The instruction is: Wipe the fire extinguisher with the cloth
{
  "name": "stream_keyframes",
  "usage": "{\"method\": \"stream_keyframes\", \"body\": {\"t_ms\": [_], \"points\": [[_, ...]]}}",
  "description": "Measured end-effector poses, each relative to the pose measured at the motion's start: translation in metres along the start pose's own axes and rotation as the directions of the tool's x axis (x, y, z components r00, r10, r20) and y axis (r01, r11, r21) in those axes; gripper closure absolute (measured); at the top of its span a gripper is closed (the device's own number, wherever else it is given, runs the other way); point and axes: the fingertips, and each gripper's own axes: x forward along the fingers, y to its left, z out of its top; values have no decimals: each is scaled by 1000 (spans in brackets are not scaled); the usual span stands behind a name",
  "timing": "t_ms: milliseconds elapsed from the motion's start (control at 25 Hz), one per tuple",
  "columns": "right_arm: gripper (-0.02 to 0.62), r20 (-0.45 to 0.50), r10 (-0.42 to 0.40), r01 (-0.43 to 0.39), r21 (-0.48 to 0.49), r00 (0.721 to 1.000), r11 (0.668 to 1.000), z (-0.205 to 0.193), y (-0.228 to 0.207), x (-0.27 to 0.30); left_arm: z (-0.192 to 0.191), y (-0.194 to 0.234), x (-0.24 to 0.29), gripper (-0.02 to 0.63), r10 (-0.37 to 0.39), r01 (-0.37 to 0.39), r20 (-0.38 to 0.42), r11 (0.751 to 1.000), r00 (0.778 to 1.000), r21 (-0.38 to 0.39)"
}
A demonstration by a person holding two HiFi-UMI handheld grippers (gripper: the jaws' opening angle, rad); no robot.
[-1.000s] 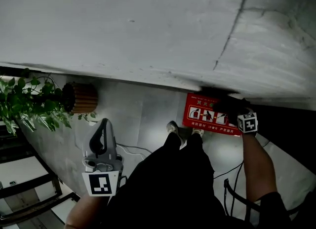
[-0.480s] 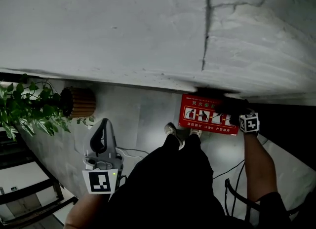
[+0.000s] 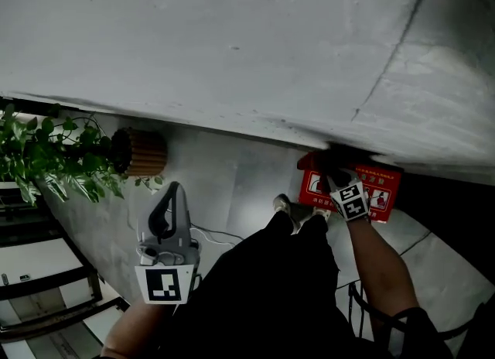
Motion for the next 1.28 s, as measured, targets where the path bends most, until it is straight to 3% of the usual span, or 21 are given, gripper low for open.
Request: {"method": "stream_keyframes", "body": {"t_ms": [320,480,600,880,1280], "points": [[531,-96,137,-140,-30,986,990,10,60,59,-16,52,-34,606,142,-142,-45,990,989,-9],[531,-193,156,-161,-9,969,987,-14,70,71,-22,56,-41,606,146,-146,-67,989,987,1],[531,-204,155,-159,-3,967,987,-27,63,74,-27,57,-42,606,144,-144,-75,990,987,-1],[532,-207,103,-93,54,973,994,-39,40,56,-23,55,-34,606,114,-115,-50,993,992,-17],[532,-209,-33,62,138,977,988,-82,-30,-11,-9,25,-11,606,20,-20,8,999,1000,-34]]}}
